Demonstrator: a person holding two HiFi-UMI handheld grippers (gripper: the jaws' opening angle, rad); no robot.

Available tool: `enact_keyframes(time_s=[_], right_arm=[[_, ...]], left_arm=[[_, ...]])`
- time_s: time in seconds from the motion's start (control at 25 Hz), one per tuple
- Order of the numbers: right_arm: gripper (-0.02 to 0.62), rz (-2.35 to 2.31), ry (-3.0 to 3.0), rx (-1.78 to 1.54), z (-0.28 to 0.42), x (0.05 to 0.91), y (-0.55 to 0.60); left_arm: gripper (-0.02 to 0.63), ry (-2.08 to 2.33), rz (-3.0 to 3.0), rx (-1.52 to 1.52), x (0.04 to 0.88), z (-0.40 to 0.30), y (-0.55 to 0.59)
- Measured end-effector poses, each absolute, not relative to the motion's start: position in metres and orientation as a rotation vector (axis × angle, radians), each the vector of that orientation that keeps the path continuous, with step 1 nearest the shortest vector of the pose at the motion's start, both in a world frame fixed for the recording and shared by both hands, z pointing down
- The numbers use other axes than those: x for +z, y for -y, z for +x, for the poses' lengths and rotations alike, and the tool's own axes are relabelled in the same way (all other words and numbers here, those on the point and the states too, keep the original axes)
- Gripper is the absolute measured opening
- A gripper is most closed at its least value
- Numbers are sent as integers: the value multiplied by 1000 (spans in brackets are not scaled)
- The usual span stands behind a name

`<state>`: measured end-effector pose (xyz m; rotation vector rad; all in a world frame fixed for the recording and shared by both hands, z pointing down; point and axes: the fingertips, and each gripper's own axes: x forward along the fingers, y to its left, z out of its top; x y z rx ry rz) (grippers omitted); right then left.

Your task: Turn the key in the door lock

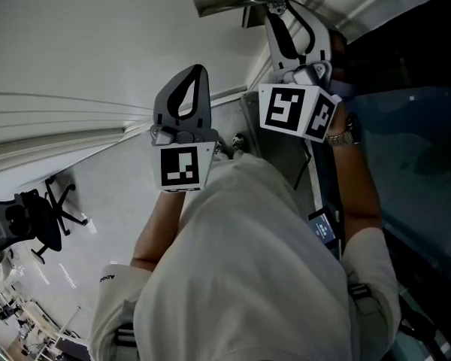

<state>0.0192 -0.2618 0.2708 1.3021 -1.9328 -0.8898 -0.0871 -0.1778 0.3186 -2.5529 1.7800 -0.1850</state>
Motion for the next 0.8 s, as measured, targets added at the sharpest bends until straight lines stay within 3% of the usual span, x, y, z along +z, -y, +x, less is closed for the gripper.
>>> enact_keyframes(time_s=[0.32, 0.48, 0.72, 0.8], right_arm=[[138, 1294, 1895, -939, 13, 266, 267], [88, 1316, 1890, -929, 11, 271, 267], [78, 1350, 1900, -896, 13, 272, 269], [33, 1384, 1931, -852, 16, 270, 269]], left_arm=[[9, -1786, -2540, -180, 318, -87, 176], [9, -1794, -2535, -188, 318, -90, 177], [9, -1805, -2534, -186, 319, -89, 177], [9, -1803, -2532, -187, 318, -86, 175]])
